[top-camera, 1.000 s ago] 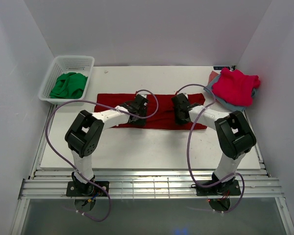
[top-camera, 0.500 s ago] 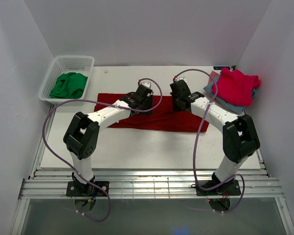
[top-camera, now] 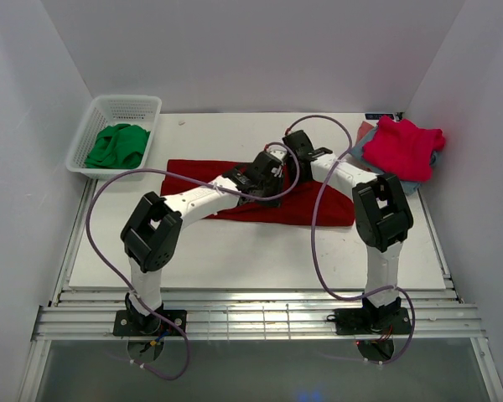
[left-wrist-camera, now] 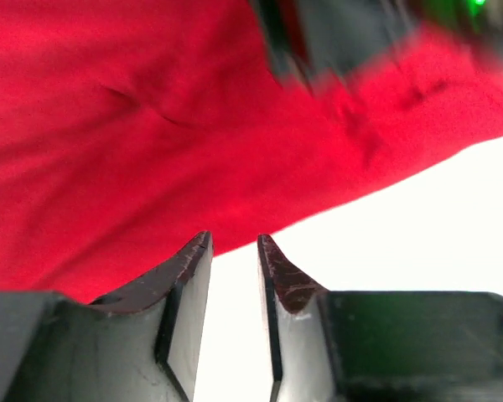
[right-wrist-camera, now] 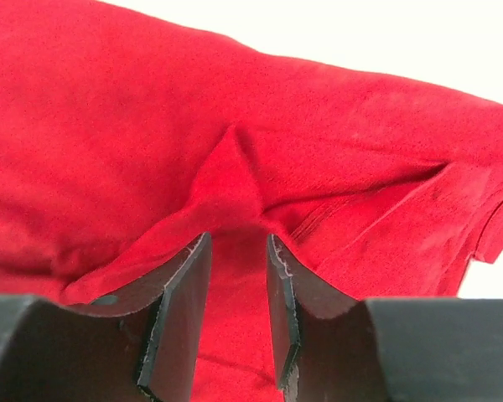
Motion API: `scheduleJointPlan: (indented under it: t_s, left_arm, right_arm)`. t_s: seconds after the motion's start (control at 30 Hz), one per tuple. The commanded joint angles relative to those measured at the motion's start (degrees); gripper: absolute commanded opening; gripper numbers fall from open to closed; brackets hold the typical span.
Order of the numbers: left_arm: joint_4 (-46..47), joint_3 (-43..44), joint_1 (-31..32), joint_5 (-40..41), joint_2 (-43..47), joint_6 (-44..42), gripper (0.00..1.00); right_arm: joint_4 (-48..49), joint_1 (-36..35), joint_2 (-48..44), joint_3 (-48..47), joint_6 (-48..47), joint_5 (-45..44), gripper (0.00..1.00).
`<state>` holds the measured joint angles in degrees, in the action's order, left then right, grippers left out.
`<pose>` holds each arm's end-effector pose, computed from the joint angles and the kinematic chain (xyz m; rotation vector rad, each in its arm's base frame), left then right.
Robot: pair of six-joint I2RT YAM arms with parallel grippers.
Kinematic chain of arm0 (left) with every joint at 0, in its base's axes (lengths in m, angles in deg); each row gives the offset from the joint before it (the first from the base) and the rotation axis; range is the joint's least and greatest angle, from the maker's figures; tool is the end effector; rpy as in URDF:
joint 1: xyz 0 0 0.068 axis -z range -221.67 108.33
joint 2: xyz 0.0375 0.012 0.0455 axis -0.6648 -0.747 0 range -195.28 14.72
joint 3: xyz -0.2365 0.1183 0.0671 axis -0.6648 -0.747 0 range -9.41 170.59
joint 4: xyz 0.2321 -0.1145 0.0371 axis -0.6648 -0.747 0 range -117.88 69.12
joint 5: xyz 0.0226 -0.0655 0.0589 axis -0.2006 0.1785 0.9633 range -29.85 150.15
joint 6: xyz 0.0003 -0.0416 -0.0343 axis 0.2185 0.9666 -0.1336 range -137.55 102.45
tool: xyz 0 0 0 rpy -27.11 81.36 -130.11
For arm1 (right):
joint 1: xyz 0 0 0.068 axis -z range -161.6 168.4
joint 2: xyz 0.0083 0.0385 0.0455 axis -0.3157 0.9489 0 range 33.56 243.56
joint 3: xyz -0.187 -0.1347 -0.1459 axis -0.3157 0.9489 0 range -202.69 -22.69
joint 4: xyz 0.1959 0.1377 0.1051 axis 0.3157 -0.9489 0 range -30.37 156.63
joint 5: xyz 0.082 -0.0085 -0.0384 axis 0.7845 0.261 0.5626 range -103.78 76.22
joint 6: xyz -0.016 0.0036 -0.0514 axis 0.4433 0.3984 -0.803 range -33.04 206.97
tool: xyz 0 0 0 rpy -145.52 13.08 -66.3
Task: Fold and stack the t-shirts
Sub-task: Fold the other side of the tshirt into a rectangle
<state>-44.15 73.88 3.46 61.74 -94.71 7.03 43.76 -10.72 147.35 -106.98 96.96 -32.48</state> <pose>0.3008 -0.3010 0.2252 0.4331 2.4614 -0.4998 0.3857 0.2018 0.2012 -0.2678 2.4068 -0.0997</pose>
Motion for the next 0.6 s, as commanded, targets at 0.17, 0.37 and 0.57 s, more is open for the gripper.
scheduleJointPlan:
  t_s: [0.17,0.37,0.57]
  left_arm:
    - [0.7,-0.5,5.8,-5.5,-0.3,0.1,0.37]
    - [0.7,-1.4,6.1,-5.0,-1.2,-0.1,0.36]
    - [1.0,-3.2,6.1,-0.4,-3.3,-1.5,0.35]
  right_arm:
    - [0.4,1.9,1.1,-4.6,-2.4,-0.1,0.39]
    - [0.9,2.5,2.2,-4.3,-2.8,1.2,0.39]
    - [1.5,2.6,1.9,-4.5,-2.0,3.9,0.39]
